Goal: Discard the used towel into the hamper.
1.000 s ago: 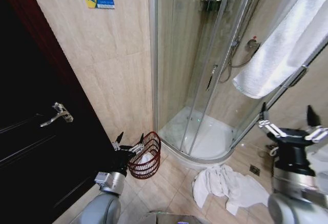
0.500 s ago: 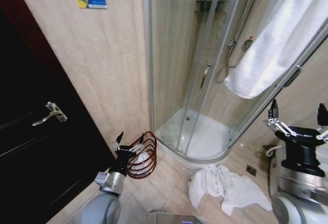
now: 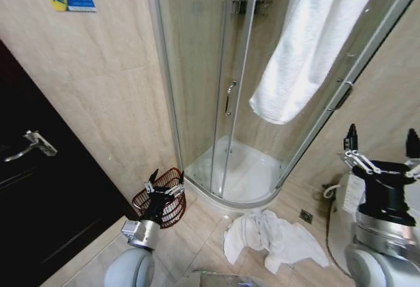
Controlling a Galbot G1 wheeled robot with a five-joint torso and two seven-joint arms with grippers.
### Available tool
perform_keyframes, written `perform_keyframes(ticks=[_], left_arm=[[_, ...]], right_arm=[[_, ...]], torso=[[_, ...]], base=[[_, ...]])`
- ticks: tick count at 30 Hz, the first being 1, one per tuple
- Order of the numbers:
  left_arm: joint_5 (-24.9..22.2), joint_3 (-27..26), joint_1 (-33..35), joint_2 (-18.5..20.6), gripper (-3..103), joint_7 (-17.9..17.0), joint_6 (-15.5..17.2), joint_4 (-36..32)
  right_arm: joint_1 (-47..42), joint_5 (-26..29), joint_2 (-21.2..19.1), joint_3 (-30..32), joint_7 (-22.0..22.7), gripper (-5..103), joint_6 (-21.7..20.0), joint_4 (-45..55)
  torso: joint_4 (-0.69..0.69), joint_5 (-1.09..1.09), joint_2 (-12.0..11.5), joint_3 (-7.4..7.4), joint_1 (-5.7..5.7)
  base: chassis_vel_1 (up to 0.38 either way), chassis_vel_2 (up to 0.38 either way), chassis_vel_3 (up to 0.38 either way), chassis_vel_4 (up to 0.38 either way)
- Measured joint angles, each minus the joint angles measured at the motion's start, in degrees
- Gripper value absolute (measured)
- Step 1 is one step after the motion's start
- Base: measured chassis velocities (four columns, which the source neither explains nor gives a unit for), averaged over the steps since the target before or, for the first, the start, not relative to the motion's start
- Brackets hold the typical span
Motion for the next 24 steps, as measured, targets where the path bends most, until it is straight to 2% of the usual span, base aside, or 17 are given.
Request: perform_keyframes(ticks=[3, 5, 6, 8, 10, 13, 16, 18, 19, 22, 24], left_arm=[[0.0, 0.0, 0.0, 0.0, 100, 0.0, 0.0, 0.0], [0.0, 0.0, 0.0, 0.0, 100, 0.0, 0.0, 0.0], [0.0, 0.0, 0.0, 0.0, 100, 0.0, 0.0, 0.0], [0.0, 0.0, 0.0, 0.0, 100, 0.0, 0.0, 0.0], [0.0, 0.0, 0.0, 0.0, 100, 0.0, 0.0, 0.0], [0.0, 0.0, 0.0, 0.0, 100, 0.0, 0.0, 0.0], [0.0, 0.0, 0.0, 0.0, 100, 0.0, 0.0, 0.0], [0.0, 0.0, 0.0, 0.0, 100, 0.0, 0.0, 0.0], [0.0, 0.0, 0.0, 0.0, 100, 0.0, 0.0, 0.0], [0.0, 0.0, 0.0, 0.0, 100, 0.0, 0.0, 0.0], [0.0, 0.0, 0.0, 0.0, 100, 0.0, 0.0, 0.0]], right_arm=[[1.3, 2.9, -1.7, 0.2, 0.5, 100, -1.3, 0.0], [3.6, 6.5, -5.0, 1.8, 0.7, 100, -2.3, 0.0], [3.6, 6.5, -5.0, 1.8, 0.7, 100, -2.3, 0.0], [6.2, 10.6, -9.4, 4.1, 0.8, 100, -3.3, 0.0], [7.0, 11.6, -10.5, 4.8, 1.0, 100, -3.5, 0.0], [12.0, 15.4, -16.9, 8.0, 3.5, 100, -5.2, -1.9], [13.7, 16.2, -19.1, 8.8, 4.1, 100, -5.6, -3.3], [16.8, 18.2, -22.8, 9.4, 4.4, 100, -6.2, -6.0], [16.8, 18.2, -22.8, 9.4, 4.4, 100, -6.2, -6.0], [21.6, 21.0, -26.7, 8.7, 4.9, 100, -8.5, -8.3], [22.8, 21.1, -27.4, 8.4, 5.0, 100, -8.9, -9.2]], torso=[[0.00, 0.05, 0.0, 0.00, 0.00], [0.00, 0.03, 0.0, 0.00, 0.00], [0.00, 0.03, 0.0, 0.00, 0.00], [0.00, 0.07, 0.0, 0.00, 0.00], [0.00, 0.07, 0.0, 0.00, 0.00], [-0.01, 0.08, 0.0, 0.00, 0.00], [-0.01, 0.07, 0.0, 0.00, 0.00], [0.00, 0.07, 0.0, 0.01, 0.00], [0.00, 0.07, 0.0, 0.01, 0.00], [0.00, 0.05, 0.0, 0.00, 0.00], [0.00, 0.05, 0.0, 0.00, 0.00]], base=[[0.054, 0.103, -0.057, -0.045], [0.037, 0.037, -0.037, -0.051], [0.035, 0.024, -0.023, -0.051], [0.000, 0.000, 0.000, 0.000], [0.000, 0.000, 0.000, 0.000], [0.000, 0.000, 0.000, 0.000], [0.000, 0.000, 0.000, 0.000], [0.000, 0.000, 0.000, 0.000], [0.000, 0.000, 0.000, 0.000], [0.000, 0.000, 0.000, 0.000], [0.000, 0.000, 0.000, 0.000]])
